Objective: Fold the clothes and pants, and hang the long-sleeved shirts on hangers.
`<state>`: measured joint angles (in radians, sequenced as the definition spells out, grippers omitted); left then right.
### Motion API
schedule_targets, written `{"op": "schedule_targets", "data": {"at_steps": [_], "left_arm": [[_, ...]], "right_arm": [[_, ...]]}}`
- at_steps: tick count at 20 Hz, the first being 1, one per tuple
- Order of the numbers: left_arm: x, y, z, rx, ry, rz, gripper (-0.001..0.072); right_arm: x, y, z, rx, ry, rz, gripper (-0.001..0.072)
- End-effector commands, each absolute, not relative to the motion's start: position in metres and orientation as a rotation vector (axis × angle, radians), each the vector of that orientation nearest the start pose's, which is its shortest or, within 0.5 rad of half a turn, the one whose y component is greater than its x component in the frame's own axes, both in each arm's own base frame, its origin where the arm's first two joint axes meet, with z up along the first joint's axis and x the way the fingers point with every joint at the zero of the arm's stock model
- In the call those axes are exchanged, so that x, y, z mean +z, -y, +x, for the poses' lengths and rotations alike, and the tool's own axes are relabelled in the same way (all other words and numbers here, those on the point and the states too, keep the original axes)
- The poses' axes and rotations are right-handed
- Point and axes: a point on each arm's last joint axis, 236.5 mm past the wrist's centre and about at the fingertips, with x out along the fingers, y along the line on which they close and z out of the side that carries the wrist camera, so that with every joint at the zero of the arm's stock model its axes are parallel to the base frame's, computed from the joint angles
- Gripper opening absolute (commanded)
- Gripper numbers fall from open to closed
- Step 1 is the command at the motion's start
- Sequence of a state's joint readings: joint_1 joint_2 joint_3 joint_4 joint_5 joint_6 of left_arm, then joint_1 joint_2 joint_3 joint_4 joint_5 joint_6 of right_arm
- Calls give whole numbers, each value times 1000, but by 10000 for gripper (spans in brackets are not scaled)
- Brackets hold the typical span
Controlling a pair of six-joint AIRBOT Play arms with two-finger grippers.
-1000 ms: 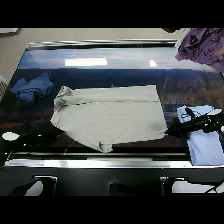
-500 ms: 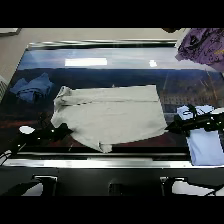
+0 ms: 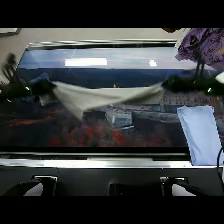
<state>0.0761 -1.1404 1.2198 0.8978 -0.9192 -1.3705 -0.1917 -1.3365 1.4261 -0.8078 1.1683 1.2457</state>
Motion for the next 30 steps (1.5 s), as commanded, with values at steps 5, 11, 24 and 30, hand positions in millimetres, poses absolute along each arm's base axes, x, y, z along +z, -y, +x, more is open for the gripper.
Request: {"op": "schedule_targets", "data": {"at_steps": [5,11,24,30], "left_arm": [[459,27,357,-145,-218,-109,13],[506,19,241,-78,-75,-183,14],[252,1,421,-19,-765,-175,15],[61,9,523,-64,-1033,-232,16]], "right_arm": [[498,-28,378,201,-64,75,25],[559,-17,235,73,116,9,25],[292,12,444,24,-702,219,26],[81,14,539,26,-1079,331,26]]}}
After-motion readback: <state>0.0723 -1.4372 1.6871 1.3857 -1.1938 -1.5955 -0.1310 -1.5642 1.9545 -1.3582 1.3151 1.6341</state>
